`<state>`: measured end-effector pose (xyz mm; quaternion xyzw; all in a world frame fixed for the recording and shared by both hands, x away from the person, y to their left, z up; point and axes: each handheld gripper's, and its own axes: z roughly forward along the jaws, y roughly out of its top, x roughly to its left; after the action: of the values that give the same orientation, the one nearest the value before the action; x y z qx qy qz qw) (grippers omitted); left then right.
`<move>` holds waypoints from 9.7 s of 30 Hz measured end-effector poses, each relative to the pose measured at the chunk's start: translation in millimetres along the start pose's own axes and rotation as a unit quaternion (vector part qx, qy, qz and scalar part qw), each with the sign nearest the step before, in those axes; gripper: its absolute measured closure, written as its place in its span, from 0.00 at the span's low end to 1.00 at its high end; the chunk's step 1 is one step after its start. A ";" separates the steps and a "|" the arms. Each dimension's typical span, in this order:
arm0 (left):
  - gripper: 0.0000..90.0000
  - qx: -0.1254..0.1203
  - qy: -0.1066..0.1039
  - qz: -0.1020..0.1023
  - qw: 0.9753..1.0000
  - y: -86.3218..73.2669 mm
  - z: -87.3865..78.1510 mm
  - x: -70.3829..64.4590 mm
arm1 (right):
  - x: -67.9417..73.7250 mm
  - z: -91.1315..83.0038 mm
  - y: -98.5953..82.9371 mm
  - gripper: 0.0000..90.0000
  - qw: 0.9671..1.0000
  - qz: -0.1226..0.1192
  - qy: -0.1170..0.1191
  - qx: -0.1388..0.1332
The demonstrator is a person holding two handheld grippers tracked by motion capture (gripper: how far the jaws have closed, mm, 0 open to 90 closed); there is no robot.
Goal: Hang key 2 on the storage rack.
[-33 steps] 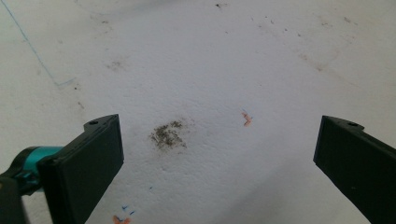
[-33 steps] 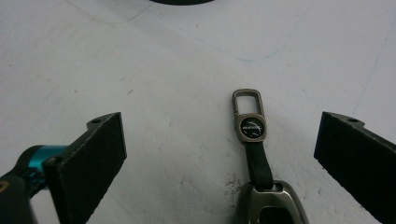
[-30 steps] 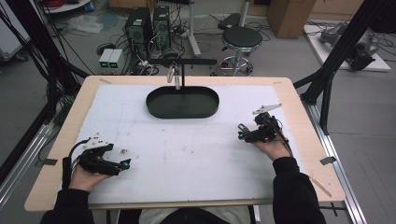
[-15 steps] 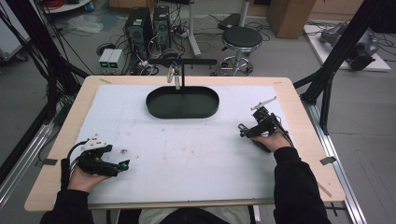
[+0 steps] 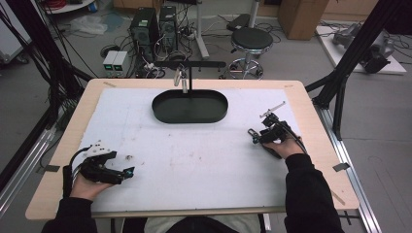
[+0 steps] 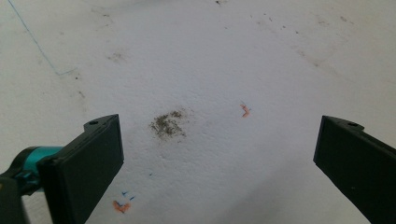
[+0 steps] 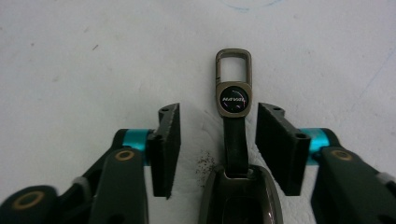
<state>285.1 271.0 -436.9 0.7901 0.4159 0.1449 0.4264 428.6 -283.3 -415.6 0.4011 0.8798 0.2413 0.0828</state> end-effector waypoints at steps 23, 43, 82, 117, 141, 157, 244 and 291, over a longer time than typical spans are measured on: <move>0.02 -0.001 -0.004 0.002 1.000 -0.5 0.1 -1.0 | -8.9 0.3 -5.2 0.97 1.000 0.030 -0.006 0.005; 0.02 -0.006 -0.017 0.005 1.000 0.7 1.2 -3.6 | -5.8 -29.8 -0.4 0.97 0.998 0.034 0.013 -0.058; 0.02 0.000 -0.031 0.002 1.000 -2.0 3.4 -1.4 | 48.3 -70.8 108.1 0.97 0.992 -0.064 0.027 -0.103; 0.02 -0.019 -0.032 0.006 0.999 -3.1 -1.1 -2.9 | 37.3 -76.5 175.4 0.97 0.986 -0.050 0.003 -0.161; 0.02 -0.024 -0.027 0.015 0.999 -4.0 -2.4 -3.5 | 26.0 -57.4 190.6 0.97 0.987 -0.024 -0.028 -0.157; 0.02 -0.028 -0.028 0.017 0.999 -3.6 -2.8 -0.6 | 15.4 -31.7 198.4 0.97 0.986 0.025 -0.037 -0.160; 0.02 -0.019 -0.028 0.023 0.999 -2.3 0.5 -1.4 | 16.6 -44.9 21.2 0.01 0.974 0.065 -0.045 -0.211; 0.02 -0.013 -0.032 0.017 0.999 -2.8 1.0 -0.8 | 28.7 -24.1 -89.5 0.01 0.979 0.072 -0.004 -0.188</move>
<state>283.7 270.6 -439.6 0.7960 0.3863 0.1320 0.4470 341.7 -320.8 -437.2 0.4420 0.7869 0.4063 0.1427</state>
